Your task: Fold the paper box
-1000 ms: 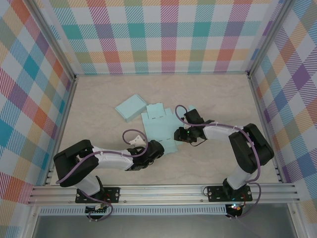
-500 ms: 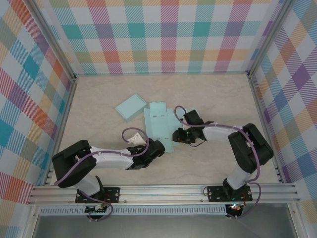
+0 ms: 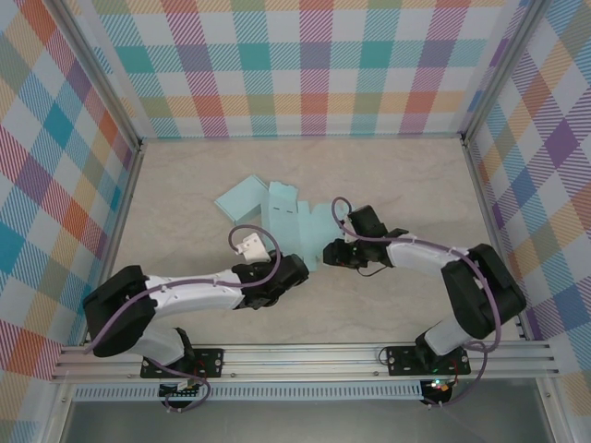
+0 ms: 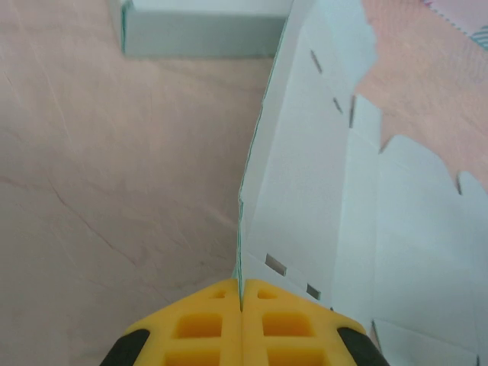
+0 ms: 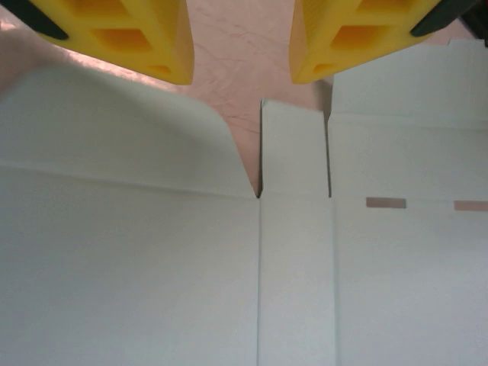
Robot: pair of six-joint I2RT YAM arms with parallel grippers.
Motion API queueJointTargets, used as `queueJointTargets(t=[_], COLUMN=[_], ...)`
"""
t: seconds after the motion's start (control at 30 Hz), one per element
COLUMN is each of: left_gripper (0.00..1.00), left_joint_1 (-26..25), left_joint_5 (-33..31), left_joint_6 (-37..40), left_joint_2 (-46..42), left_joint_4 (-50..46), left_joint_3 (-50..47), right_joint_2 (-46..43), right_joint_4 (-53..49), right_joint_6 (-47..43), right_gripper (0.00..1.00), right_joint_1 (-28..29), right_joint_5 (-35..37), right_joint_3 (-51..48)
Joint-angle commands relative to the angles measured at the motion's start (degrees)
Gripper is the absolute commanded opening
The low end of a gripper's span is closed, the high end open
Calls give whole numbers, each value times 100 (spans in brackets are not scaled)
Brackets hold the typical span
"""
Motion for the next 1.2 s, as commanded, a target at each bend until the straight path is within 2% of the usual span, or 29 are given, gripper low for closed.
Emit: queueJointTargets(t=[0.0, 0.1, 0.17, 0.47, 0.63, 0.8, 0.9, 1.03, 1.17], left_gripper=[0, 0, 0, 0, 0, 0, 0, 0, 0], left_joint_1=[7, 100, 229, 1074, 1500, 1838, 2127, 2509, 2827], left_joint_5=[-535, -243, 170, 1794, 2774, 3478, 4162, 5266, 6355], left_joint_6=[1508, 2728, 3488, 5358, 6386, 7422, 8047, 8947, 10015], left_joint_2=[-479, -899, -1201, -2159, -2048, -1697, -1589, -1527, -1417], left_joint_4=[-369, 183, 521, 289, -126, -204, -106, 28, -83], left_joint_3=[57, -136, -281, -333, 27, 379, 557, 785, 1053], right_joint_2=[-591, -1120, -1462, -2240, -2216, -2098, -1974, -1880, -1893], right_joint_4=[-223, -377, -487, -827, -826, -840, -862, -768, -253], right_joint_6=[-124, -216, -280, -506, -567, -794, -1050, -1368, -1882], right_gripper=[42, 48, 53, 71, 76, 88, 100, 100, 100], right_joint_1=[-4, -4, -4, -4, -5, -13, -63, -197, -215], right_joint_5=[-87, 34, 178, 820, 1022, 1341, 1547, 1615, 1526], right_joint_3=[4, 13, 13, 35, 139, 313, 487, 701, 663])
